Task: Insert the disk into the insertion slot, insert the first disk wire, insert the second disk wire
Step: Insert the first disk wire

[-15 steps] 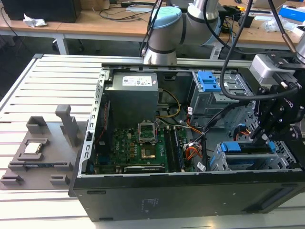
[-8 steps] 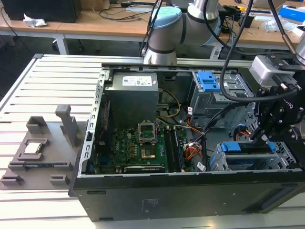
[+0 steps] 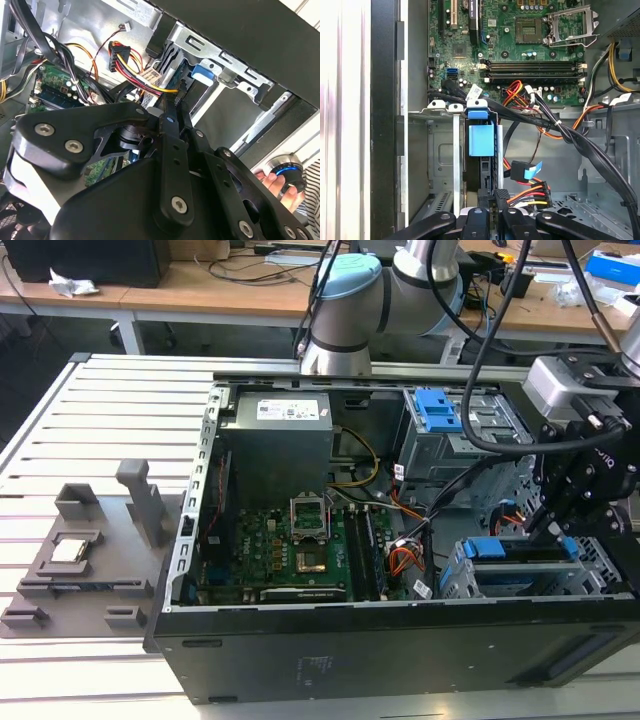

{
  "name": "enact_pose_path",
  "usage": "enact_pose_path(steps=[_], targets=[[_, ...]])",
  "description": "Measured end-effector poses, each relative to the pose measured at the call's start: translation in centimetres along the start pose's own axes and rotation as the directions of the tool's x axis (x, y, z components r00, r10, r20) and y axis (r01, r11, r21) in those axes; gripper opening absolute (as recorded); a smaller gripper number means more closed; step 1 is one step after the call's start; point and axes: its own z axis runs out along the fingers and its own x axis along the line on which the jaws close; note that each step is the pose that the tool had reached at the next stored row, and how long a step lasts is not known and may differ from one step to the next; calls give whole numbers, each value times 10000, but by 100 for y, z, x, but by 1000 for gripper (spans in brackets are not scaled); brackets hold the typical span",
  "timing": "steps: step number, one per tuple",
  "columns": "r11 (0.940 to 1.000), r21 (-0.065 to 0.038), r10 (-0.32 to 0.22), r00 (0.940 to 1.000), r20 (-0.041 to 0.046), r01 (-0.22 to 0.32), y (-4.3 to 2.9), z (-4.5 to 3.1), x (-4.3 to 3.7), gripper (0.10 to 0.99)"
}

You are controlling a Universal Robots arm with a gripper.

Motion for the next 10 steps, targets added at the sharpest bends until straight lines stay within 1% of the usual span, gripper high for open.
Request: enact_pose_path(steps=[6, 10], targets=[[10000, -2, 78, 10000, -5, -78, 0, -7, 0, 165], [10000, -6, 86, 10000, -4, -86, -13, -7, 0, 165]])
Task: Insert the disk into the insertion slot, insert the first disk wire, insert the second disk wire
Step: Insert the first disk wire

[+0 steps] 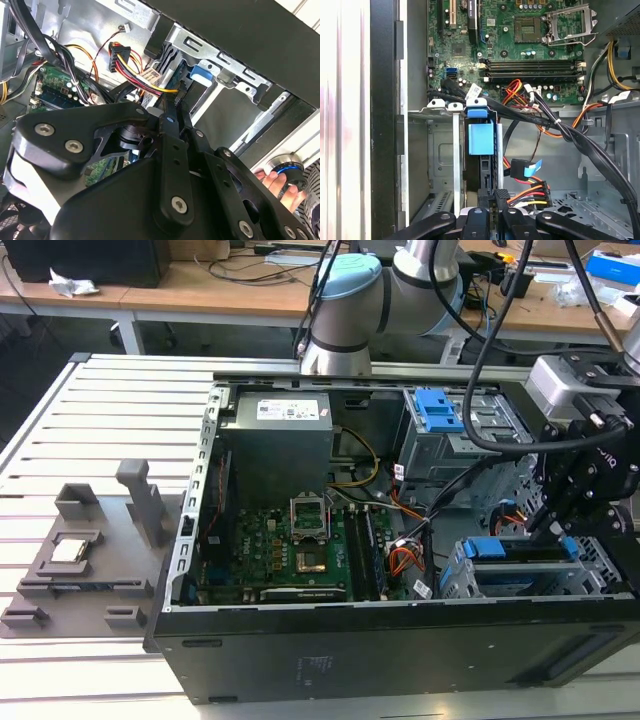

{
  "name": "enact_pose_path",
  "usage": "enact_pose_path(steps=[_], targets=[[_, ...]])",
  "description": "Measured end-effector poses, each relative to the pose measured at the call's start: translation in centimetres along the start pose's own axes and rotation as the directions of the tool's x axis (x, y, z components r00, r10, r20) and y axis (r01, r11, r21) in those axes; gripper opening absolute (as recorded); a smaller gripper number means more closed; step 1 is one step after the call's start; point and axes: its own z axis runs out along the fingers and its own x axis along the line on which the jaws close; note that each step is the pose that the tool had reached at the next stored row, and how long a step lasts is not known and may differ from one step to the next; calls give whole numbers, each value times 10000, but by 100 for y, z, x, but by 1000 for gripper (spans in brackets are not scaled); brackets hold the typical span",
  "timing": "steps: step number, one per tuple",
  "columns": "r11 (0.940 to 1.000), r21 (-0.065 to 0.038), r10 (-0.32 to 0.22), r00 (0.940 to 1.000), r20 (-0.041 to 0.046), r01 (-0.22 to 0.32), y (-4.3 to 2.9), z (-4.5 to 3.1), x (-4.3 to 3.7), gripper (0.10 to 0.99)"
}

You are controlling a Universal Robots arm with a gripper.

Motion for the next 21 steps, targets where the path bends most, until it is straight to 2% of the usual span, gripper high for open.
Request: enact_pose_path(steps=[11, 15, 16, 17, 18, 21], targets=[[9995, -13, 306, 9995, 24, -306, -4, 2, 0, 165], [9995, -14, 305, 9995, 29, -305, -2, -25, 1, 165], [9995, -15, 303, 9995, 54, -303, -2, -25, 1, 165], [9996, -20, 299, 9994, 161, -299, 1, -26, 0, 165], [9995, -21, 307, 9993, 194, -307, 3, -25, 0, 165], [9994, -22, 354, 9992, 201, -353, 4, -20, 8, 165]])
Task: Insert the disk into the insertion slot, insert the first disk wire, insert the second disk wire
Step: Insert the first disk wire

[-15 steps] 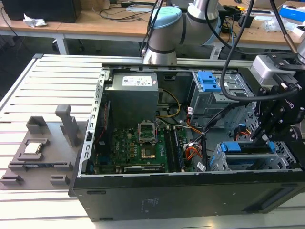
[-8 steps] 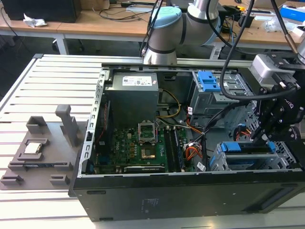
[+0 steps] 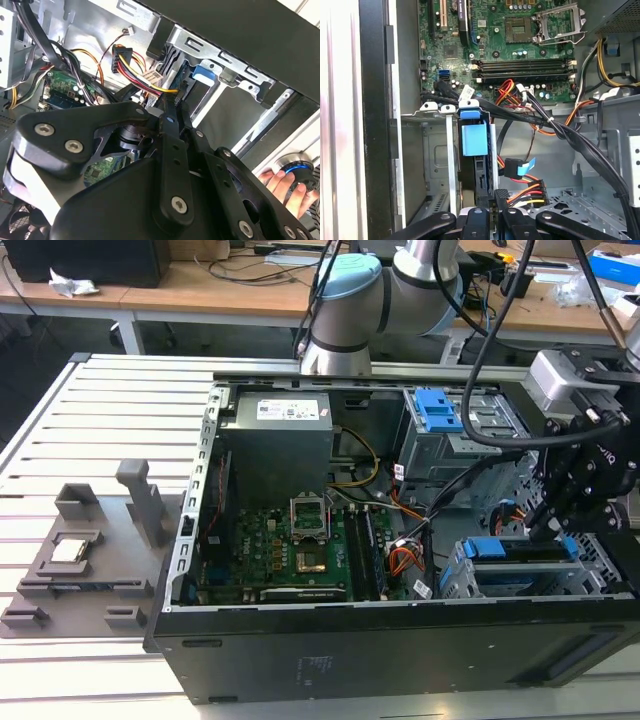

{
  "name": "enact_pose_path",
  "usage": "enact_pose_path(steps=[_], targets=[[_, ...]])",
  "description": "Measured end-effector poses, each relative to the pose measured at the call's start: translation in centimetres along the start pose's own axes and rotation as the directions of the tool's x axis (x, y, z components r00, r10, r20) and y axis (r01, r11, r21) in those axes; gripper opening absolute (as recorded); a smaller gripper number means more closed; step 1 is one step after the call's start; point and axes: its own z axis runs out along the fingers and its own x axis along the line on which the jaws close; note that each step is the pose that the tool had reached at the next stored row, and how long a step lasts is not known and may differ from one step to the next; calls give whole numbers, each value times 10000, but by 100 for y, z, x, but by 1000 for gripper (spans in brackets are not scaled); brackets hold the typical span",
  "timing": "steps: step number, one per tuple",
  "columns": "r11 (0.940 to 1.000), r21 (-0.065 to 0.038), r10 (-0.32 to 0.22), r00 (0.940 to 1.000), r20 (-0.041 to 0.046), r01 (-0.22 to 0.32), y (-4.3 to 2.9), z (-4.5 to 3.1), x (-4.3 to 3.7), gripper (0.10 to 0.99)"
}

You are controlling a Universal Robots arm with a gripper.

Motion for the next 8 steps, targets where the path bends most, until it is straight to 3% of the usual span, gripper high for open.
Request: enact_pose_path(steps=[8], targets=[[10000, 0, 1, 10000, 0, -1, 6, 13, 27, 165]])
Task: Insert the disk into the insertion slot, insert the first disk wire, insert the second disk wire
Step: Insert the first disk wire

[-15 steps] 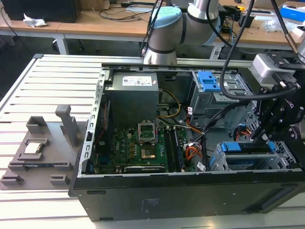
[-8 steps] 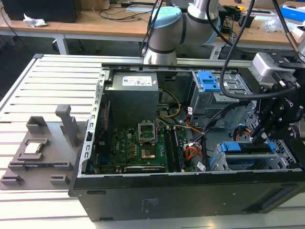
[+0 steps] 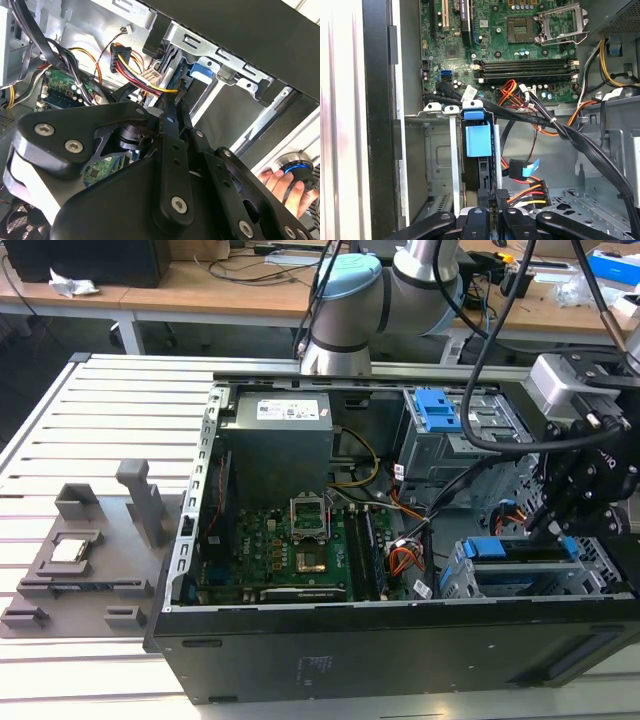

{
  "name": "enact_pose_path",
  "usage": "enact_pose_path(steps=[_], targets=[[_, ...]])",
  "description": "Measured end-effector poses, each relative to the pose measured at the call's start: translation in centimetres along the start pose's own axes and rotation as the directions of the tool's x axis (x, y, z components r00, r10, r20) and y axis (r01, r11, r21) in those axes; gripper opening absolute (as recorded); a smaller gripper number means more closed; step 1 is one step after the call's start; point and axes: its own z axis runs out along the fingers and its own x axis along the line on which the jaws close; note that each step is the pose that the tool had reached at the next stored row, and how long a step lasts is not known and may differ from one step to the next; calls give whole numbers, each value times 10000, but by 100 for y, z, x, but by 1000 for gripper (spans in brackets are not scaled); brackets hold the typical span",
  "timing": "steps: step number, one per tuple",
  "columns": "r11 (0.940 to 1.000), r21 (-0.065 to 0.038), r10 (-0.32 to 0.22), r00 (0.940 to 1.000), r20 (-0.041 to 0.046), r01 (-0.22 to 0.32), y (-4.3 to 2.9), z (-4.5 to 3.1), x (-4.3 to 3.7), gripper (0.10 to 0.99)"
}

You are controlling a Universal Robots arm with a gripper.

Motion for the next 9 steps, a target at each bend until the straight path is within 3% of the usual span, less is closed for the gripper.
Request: enact_pose_path(steps=[9], targets=[[9997, 0, -236, 9997, -11, 236, -1, 27, 2, 165]])
